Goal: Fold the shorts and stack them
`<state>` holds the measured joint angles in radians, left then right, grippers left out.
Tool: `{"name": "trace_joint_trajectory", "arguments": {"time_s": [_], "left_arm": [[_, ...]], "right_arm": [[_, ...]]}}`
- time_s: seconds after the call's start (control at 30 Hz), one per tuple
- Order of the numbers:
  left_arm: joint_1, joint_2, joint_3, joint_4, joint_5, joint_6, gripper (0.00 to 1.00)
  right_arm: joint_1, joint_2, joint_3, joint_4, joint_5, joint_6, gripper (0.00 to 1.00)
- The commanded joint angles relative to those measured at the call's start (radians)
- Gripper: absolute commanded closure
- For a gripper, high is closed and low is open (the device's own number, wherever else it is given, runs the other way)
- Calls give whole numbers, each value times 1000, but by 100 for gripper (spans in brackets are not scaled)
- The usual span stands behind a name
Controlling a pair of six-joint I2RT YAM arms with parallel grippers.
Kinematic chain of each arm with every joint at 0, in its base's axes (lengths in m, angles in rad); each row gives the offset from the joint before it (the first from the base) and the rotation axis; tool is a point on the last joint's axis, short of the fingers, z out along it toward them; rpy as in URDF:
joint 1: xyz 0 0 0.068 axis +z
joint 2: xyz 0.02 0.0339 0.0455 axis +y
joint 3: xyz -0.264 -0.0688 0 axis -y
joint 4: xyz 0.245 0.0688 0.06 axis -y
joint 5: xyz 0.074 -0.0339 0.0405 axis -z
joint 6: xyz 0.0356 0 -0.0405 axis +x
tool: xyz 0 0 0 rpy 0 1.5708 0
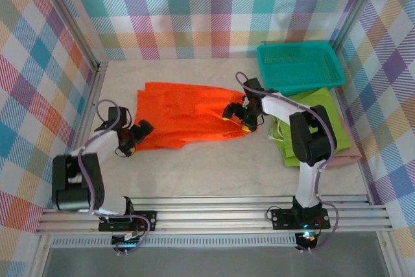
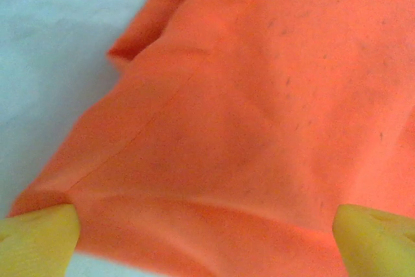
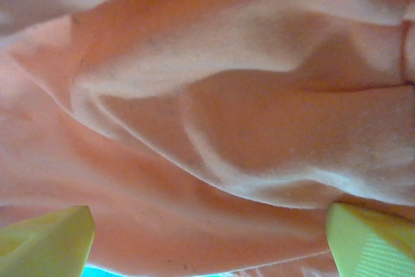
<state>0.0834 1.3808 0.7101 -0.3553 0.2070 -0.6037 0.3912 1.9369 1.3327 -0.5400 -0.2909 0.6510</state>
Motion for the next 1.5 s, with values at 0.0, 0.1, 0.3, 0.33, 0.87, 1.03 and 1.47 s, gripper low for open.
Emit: {"name": "trace_joint_trajectory", "arguments": {"time_s": [0.0,0.1,0.3,0.33,0.87,1.03,1.47], "left_arm": [[15,-188,-6,-150,-36,-8,0],[19,-326,86,-270,-64,25,0],[30,-242,364,-331,-60,77,0],[34,-190,405,-323,-53,85,0],[-16,397,694,-97,247,42,1],[-65,342,469,61,263,-28,0],[-104,246,60,185,100,-57,0]], "right_arm": [[29,-120,-64,-29,-39,-80,7],[42,-222,-105,-35,-55,-112,6],[42,-318,-95,-28,-18,-167,5],[41,-315,-83,-26,-5,-171,4],[8,-83,147,9,6,-162,2],[-48,61,298,11,-19,-139,2],[-78,356,601,-112,27,-178,3]]}}
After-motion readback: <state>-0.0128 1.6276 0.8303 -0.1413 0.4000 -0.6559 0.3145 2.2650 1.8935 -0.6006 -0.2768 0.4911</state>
